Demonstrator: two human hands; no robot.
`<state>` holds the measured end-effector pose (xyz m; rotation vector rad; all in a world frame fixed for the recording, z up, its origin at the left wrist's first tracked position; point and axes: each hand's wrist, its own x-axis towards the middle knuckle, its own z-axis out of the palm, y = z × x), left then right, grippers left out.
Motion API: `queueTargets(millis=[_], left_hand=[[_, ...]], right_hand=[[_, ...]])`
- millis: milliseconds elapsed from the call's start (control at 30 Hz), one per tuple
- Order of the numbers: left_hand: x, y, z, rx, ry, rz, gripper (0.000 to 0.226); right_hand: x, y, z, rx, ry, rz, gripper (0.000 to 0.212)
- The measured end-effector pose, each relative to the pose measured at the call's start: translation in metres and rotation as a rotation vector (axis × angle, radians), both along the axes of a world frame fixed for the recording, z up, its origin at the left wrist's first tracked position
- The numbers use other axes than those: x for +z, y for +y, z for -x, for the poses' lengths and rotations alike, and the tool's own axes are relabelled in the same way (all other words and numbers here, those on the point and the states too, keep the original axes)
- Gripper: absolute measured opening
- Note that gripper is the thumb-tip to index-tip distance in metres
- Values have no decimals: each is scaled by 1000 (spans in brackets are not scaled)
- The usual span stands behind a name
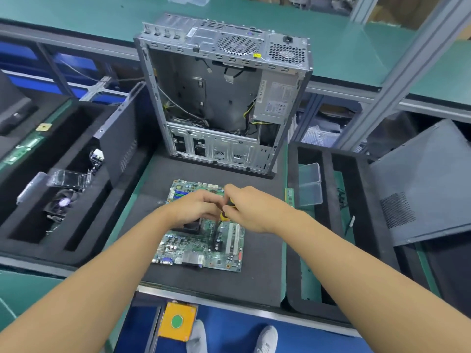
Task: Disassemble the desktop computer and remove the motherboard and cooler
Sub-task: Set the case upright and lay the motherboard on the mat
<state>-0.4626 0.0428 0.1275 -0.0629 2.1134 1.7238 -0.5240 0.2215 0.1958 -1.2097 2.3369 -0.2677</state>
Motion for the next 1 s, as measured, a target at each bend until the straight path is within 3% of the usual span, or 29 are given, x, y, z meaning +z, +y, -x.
queueTargets(millis=[233,400,700,1000], left_hand=[[-18,-60,-29,79,92,253,44],[-31,-62,-39,-31,110,363,49],[-47,-51,-27,-49,186,432,6],[-53,-47,-22,25,247,502,5]], right_hand=[[-4,-39,-17,-6,4,18,14],[-7,-52,-23,-30,32,-16,18],[-15,-59,-24,-93,33,-72,14],[-14,-60,-24,-132,27,-59,15]])
